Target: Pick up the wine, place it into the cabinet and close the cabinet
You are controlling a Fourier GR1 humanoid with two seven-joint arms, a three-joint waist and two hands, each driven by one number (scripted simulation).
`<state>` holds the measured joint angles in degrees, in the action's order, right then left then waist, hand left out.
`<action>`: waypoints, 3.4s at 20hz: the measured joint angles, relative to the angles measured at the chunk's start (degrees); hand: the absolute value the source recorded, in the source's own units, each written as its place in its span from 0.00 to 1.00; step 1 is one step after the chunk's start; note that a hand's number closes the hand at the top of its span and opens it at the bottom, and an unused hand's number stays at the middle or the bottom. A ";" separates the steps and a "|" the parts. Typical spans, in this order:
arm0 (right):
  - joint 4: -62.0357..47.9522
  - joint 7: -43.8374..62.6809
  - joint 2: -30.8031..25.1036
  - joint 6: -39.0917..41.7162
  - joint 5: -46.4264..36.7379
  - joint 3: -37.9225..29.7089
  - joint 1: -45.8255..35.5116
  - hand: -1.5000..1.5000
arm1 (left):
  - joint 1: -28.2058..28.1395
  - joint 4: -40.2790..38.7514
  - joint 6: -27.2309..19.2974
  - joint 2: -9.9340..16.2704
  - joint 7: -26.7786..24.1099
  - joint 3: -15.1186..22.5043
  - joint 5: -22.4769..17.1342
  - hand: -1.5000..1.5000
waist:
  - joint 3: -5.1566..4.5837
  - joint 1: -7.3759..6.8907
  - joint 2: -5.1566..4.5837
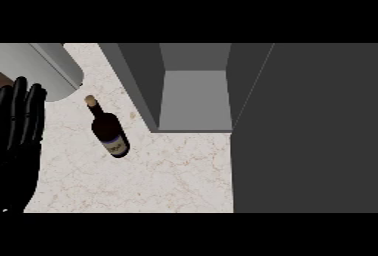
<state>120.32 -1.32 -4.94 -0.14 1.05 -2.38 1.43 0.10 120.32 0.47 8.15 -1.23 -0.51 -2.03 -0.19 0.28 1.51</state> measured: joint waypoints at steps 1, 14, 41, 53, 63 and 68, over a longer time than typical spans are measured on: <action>-0.06 0.46 -0.19 -0.01 0.27 -0.33 -0.85 0.00 | 0.07 0.12 0.88 0.10 -0.17 0.64 -0.35 0.00 | 0.05 -0.07 -0.31; 8.78 8.31 -2.69 8.90 7.88 7.41 7.38 0.00 | -0.06 -0.88 20.33 6.65 15.17 10.51 -29.18 0.00 | 0.17 0.55 -1.35; 20.14 30.31 -1.93 4.14 7.15 9.87 -0.41 0.00 | 9.77 9.51 7.91 10.66 39.59 -3.94 -47.59 0.00 | 0.19 -0.14 -1.43; 20.86 30.83 -1.04 4.28 5.47 10.36 -0.41 0.00 | 13.44 -0.26 13.92 14.45 39.36 -13.71 -50.85 0.00 | 0.18 0.04 -1.46; 21.67 33.38 -0.79 3.75 5.07 10.18 -2.36 0.00 | 16.62 -11.46 17.72 14.89 38.17 -13.90 -47.94 0.00 | 0.18 0.22 -1.49; 22.04 34.26 -1.00 3.91 4.83 9.77 -2.34 0.00 | 16.59 -17.91 22.25 15.29 37.03 -13.91 -46.98 0.00 | 0.17 0.21 -1.48</action>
<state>142.36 32.94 -5.94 3.78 5.88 7.39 -0.90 16.69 102.41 22.72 23.44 35.79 -14.41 -49.01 -0.02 0.50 0.02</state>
